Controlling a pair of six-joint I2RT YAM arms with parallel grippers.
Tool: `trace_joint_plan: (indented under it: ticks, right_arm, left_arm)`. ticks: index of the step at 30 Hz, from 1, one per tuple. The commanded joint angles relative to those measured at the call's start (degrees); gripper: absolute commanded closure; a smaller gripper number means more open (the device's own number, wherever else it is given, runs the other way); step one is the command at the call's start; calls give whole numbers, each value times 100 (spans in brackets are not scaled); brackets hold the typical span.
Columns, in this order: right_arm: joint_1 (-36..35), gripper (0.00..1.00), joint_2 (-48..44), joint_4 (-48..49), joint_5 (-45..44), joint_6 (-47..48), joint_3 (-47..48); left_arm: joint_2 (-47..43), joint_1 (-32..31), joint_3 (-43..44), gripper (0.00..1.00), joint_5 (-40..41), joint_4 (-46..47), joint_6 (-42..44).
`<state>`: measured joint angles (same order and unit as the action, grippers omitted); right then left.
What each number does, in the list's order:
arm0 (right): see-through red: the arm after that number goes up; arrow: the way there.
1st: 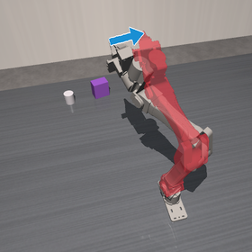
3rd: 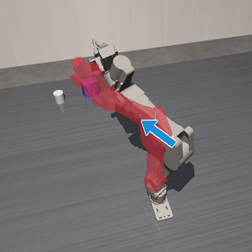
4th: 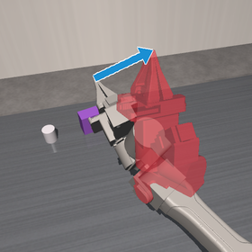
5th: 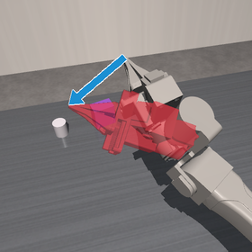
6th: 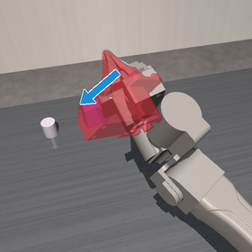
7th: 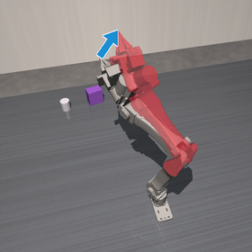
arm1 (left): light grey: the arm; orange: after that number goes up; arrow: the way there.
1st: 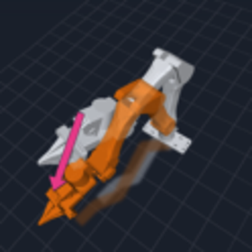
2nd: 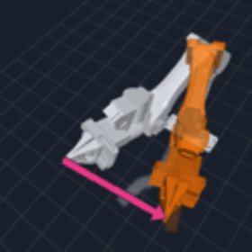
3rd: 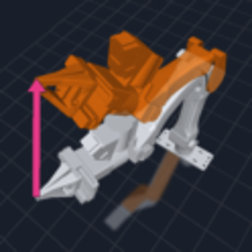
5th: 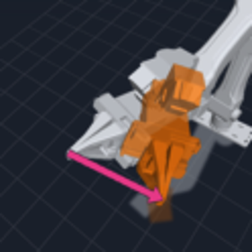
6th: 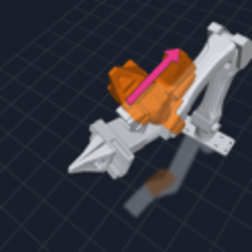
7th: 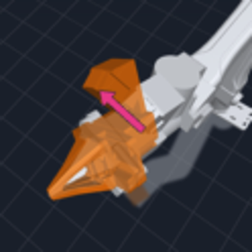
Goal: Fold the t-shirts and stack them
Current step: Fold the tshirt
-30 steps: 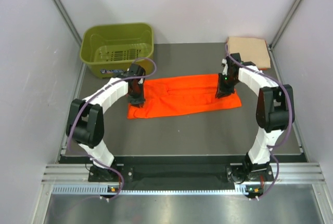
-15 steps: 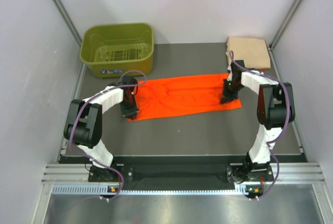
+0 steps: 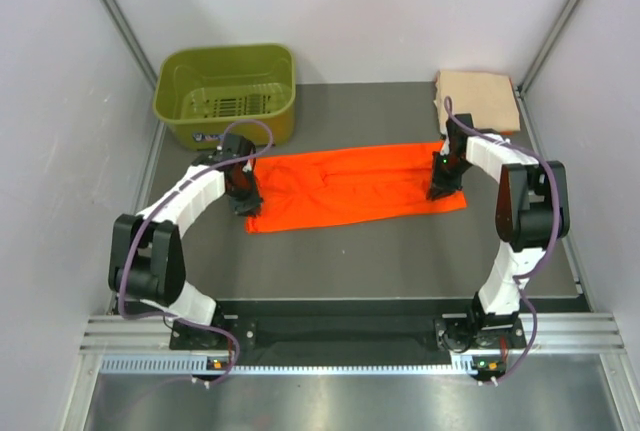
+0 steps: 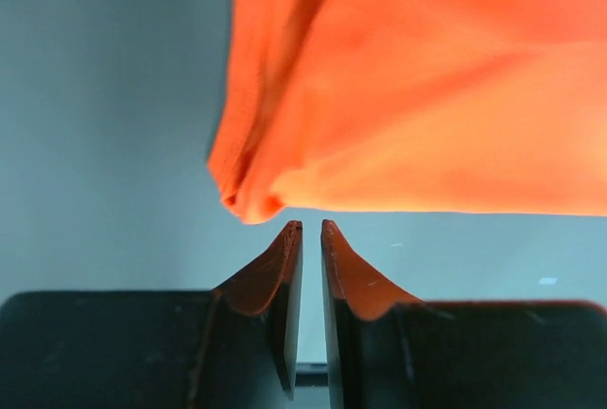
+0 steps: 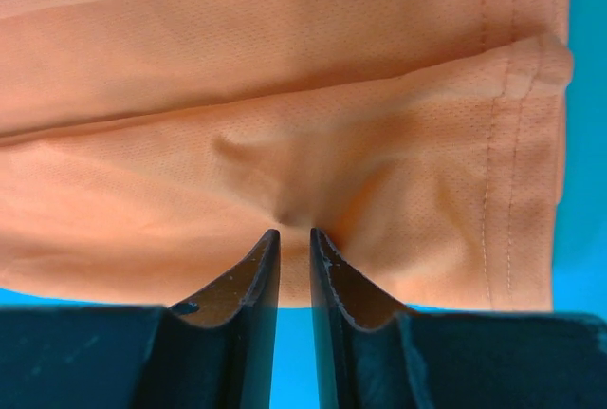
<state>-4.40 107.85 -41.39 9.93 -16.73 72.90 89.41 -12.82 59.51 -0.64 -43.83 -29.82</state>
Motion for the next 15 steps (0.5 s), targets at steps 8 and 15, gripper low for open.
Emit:
trace_joint_plan:
  ticks: [8,15]
  right_arm:
    - [1,75,-10,-125,-132,82,217]
    - [203,73,-63,60,-439,223,-347]
  left_arm:
    - [339,60,54,80,12,156,-233]
    - [569,420,-378,81,530,-46,-673]
